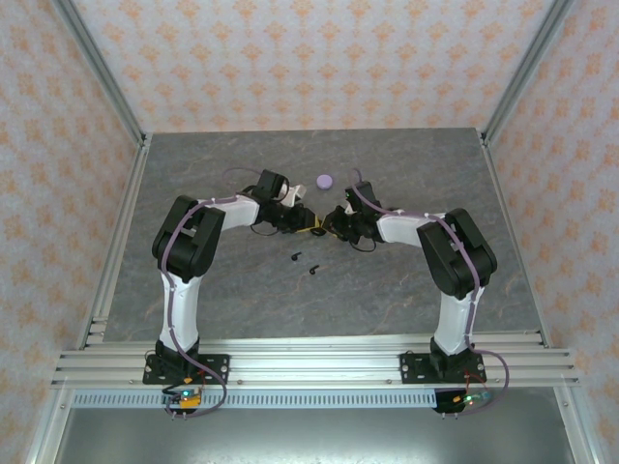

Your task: Insert the wireless bluetooth earbuds into the charging case

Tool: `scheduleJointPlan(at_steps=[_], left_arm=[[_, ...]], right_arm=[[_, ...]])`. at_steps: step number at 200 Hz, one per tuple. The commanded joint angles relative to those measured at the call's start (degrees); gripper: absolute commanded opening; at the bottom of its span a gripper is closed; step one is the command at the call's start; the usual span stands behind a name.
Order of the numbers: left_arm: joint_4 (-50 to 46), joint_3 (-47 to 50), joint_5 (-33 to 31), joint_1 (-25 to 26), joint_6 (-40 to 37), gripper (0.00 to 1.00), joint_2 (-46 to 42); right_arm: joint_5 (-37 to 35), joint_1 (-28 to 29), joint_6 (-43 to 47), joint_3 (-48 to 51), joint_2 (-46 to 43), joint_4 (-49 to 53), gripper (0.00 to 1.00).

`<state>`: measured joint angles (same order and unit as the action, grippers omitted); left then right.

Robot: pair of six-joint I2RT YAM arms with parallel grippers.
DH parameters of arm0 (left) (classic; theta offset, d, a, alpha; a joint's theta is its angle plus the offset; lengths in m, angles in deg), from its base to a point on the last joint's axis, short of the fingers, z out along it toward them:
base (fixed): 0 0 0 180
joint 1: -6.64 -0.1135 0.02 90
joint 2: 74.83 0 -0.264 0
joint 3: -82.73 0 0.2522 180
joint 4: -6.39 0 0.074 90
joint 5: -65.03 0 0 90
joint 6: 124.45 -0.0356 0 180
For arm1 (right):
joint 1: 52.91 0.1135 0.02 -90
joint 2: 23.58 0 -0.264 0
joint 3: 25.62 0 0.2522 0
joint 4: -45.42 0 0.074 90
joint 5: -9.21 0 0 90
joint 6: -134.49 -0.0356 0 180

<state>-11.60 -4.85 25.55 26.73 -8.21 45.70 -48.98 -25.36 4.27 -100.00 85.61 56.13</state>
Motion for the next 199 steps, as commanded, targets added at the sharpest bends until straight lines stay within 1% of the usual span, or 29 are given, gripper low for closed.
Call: scheduleJointPlan(at_steps=[1, 20, 48, 66, 70, 89, 108, 128, 144, 166, 184, 199], left_arm=[[0.6, 2.1, -0.7, 0.7, 0.7, 0.21, -3.1], [2.0, 3.8, -1.7, 0.5, 1.4, 0.21, -5.4], [7.2, 7.9, -2.2, -0.3, 3.7, 0.21, -10.7], [11.1, 11.2, -3.6, -0.4, 4.1, 0.22, -17.2], [12.0, 12.0, -4.0, -0.4, 5.7, 0.23, -18.4], [17.1, 16.1, -5.6, -0.4, 7.6, 0.25, -24.2], [21.7, 19.9, -7.2, -0.4, 9.6, 0.26, -29.3], [25.3, 23.1, -8.5, 0.0, 11.2, 0.26, -34.0], [27.4, 25.1, -9.3, 0.9, 11.7, 0.26, -37.2], [27.8, 26.2, -10.2, 2.6, 10.7, 0.26, -41.1], [29.3, 27.1, -10.7, 4.0, 10.0, 0.26, -44.1], [28.7, 27.2, -11.4, 5.2, 8.7, 0.26, -46.2]], right_arm=[[-0.2, 0.1, 1.0, 0.7, -2.3, 1.8, 0.25], [-0.1, -0.6, 1.6, 2.0, -5.6, 1.8, 0.3], [1.3, -2.9, 4.1, 4.6, -11.7, 2.3, 0.36], [2.5, -4.5, 7.7, 5.8, -16.4, 4.1, 0.4], [3.2, -5.0, 8.8, 6.1, -17.7, 4.5, 0.4], [6.8, -6.4, 13.9, 6.7, -22.8, 5.9, 0.44], [9.7, -6.5, 20.1, 6.2, -28.0, 8.5, 0.48], [14.0, -6.5, 24.4, 5.2, -31.9, 10.0, 0.52], [17.6, -6.5, 26.3, 4.0, -33.5, 10.5, 0.54], [22.8, -6.5, 27.0, 1.8, -33.3, 10.7, 0.55], [24.6, -6.4, 27.5, -0.1, -32.6, 11.5, 0.55], [25.7, -6.2, 27.7, -1.4, -32.1, 12.0, 0.55]])
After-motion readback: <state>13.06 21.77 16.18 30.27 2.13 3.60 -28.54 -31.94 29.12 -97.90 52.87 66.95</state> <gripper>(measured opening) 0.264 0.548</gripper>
